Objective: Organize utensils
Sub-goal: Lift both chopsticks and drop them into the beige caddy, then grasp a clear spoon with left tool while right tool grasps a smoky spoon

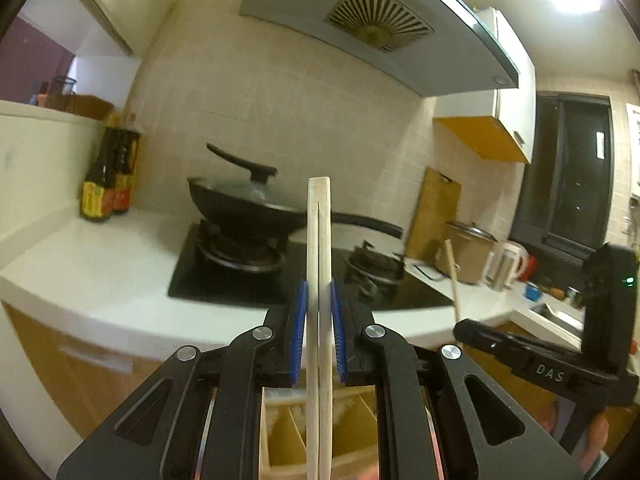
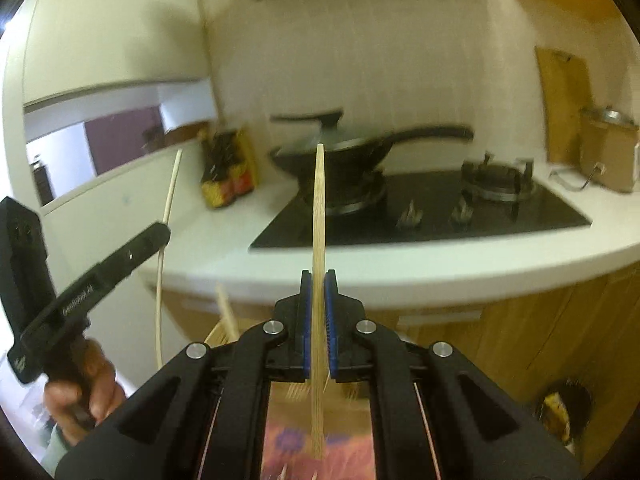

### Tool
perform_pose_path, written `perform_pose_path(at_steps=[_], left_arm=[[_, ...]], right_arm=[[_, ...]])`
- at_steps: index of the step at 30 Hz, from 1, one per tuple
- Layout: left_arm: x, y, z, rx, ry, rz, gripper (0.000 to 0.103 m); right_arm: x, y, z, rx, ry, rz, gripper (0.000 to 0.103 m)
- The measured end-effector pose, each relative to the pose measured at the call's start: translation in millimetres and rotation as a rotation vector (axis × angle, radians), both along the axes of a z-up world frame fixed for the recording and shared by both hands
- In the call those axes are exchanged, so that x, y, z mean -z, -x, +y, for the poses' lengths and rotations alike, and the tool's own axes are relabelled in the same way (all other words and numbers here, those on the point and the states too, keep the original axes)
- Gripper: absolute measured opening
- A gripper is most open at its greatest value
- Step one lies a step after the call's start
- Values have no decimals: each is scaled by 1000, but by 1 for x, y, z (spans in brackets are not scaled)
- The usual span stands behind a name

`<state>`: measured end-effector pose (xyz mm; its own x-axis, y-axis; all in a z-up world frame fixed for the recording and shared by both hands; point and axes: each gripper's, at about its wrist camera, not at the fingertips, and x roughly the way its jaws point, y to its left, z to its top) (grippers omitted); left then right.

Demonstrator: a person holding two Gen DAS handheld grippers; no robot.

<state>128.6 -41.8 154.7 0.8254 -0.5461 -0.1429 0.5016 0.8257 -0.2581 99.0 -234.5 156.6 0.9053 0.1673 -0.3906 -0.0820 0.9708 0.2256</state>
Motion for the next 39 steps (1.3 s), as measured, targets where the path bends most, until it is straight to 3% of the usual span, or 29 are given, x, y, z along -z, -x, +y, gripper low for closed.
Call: perform_pose_path(at_steps=[6,12,17,19,23,25,26,27,28,33,39], left_arm=[[16,-23,-6,-57,6,-44,11],[37,-33,-10,-93,-12,-70,11],[51,-28,-7,-80,-23,-50,12],[55,-25,-3,-68,-18,-33,12],[57,-12,9,-41,-5,7,22],[56,-1,19,-16,7,36,34],[56,3,23,-13,15,42,45],[55,12,30,-11,27,52,50],[55,18,33,-8,32,57,56],[57,55,47,5,-36,126,57],[88,89,51,35,-146,288,57]], right_arm=[[13,-27,-3,120,26,-74,4],[37,-44,-3,161,45,-81,4],[52,-39,-9,152,0,-52,5],[56,-32,-10,148,3,-39,6],[61,-11,-14,121,-26,-7,11],[64,4,-15,96,-46,17,22],[65,10,-15,84,-53,31,31],[66,15,-15,78,-58,39,45],[67,25,-14,72,-63,50,49],[76,62,-6,50,-49,118,49],[107,98,9,26,-6,307,49]])
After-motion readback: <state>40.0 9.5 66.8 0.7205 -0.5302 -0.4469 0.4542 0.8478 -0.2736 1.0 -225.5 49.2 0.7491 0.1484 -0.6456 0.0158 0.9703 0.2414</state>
